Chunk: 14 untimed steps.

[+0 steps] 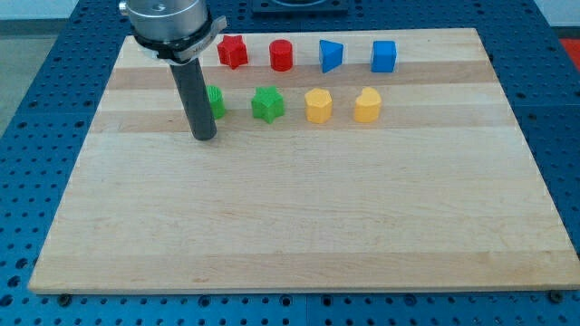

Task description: Move the heart to the bottom side of the green circle

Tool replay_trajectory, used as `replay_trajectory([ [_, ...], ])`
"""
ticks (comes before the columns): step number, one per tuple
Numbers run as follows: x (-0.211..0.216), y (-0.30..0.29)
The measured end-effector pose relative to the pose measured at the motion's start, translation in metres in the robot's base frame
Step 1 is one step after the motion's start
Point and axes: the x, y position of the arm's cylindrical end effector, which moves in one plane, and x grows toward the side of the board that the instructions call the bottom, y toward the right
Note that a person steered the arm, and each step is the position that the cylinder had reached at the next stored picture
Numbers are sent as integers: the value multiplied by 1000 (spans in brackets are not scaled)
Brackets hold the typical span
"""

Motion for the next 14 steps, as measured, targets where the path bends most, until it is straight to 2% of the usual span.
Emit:
replay_trajectory([
  [1, 30, 78],
  [2, 42, 138],
  [4, 9, 134],
  [6, -51, 188],
  [8, -48, 301],
  [10, -132, 346],
  [11, -91, 438],
  [12, -18, 433],
  [14, -35, 294],
])
